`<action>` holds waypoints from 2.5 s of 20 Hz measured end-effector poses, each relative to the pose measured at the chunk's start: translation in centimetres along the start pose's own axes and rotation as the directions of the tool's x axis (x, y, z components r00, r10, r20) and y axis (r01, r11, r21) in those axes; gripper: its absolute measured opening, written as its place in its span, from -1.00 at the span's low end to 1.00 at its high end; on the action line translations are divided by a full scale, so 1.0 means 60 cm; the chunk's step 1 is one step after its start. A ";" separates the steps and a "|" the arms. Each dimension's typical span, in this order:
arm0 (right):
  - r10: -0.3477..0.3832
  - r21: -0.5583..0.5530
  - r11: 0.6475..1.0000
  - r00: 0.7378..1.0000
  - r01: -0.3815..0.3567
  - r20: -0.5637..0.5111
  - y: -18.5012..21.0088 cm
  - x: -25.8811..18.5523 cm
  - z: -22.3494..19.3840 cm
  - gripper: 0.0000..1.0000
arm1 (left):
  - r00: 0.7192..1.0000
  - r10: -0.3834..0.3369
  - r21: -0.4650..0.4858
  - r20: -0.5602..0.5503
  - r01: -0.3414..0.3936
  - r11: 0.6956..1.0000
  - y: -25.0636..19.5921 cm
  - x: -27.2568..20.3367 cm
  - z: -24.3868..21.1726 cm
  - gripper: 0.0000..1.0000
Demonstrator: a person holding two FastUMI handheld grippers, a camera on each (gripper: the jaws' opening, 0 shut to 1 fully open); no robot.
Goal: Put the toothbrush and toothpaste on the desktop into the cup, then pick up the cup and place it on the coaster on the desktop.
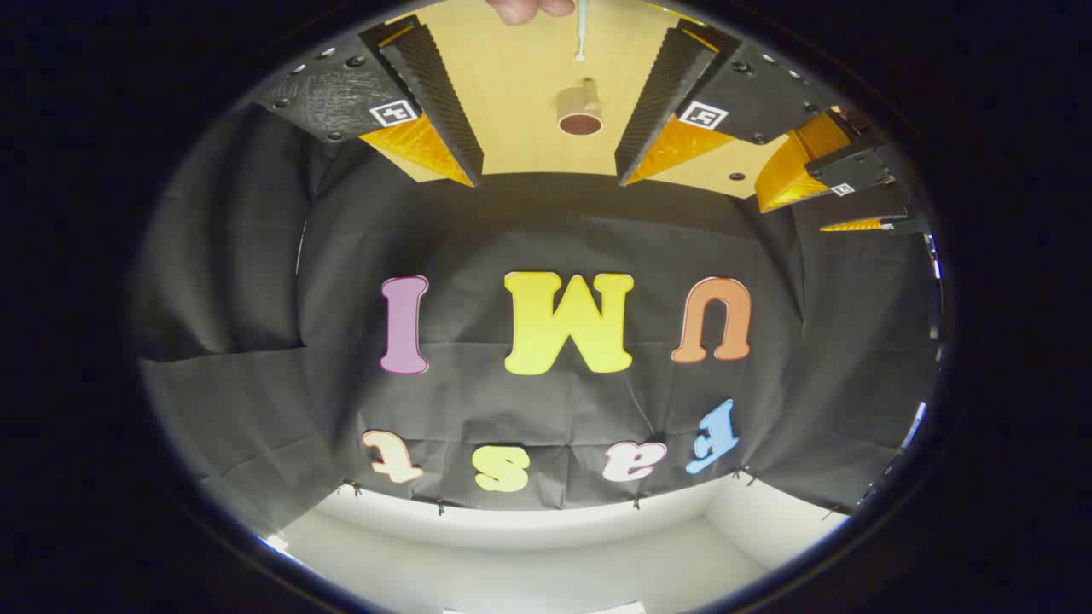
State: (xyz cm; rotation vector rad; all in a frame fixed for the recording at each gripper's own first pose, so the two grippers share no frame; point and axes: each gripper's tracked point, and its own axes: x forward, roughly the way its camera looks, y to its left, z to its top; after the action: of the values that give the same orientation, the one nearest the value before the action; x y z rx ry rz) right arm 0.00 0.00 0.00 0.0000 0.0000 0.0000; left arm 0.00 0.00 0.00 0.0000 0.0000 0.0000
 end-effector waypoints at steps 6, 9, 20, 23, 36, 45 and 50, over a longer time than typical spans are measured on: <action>-0.006 0.010 1.000 1.000 0.006 -0.007 0.002 0.015 -0.004 0.90 | 1.000 0.006 0.002 0.002 -0.006 1.000 0.007 0.011 0.004 0.96; -0.003 0.007 1.000 1.000 0.003 -0.007 0.004 0.016 -0.005 0.84 | 1.000 0.011 0.003 0.003 -0.011 1.000 0.009 0.012 0.002 0.96; 0.001 0.009 1.000 1.000 -0.001 -0.023 0.012 0.021 -0.014 0.90 | 1.000 0.018 0.006 -0.004 -0.018 1.000 0.015 0.010 -0.001 0.96; 0.009 0.002 1.000 0.999 -0.009 -0.034 0.016 0.023 -0.023 0.90 | 1.000 0.023 0.006 -0.012 -0.023 1.000 0.018 0.011 -0.004 0.96; 0.072 -0.012 0.997 0.970 -0.077 -0.232 0.034 0.029 -0.134 0.90 | 0.970 0.032 -0.004 -0.239 -0.034 0.999 0.015 -0.001 -0.133 0.97; 0.090 -0.015 0.994 0.887 -0.109 -0.452 0.047 0.013 -0.267 0.84 | 0.875 0.031 -0.017 -0.483 -0.045 0.999 0.019 -0.050 -0.267 0.98; 0.076 -0.014 0.994 0.801 -0.104 -0.594 0.053 0.001 -0.346 0.92 | 0.802 0.025 -0.025 -0.597 -0.049 0.998 0.025 -0.073 -0.336 0.98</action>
State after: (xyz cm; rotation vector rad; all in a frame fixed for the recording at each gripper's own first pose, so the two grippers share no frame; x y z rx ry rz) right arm 0.03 3.15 -20.78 -0.0465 0.6343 0.0965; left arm -4.39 1.53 -20.18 -0.0397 0.6394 0.0398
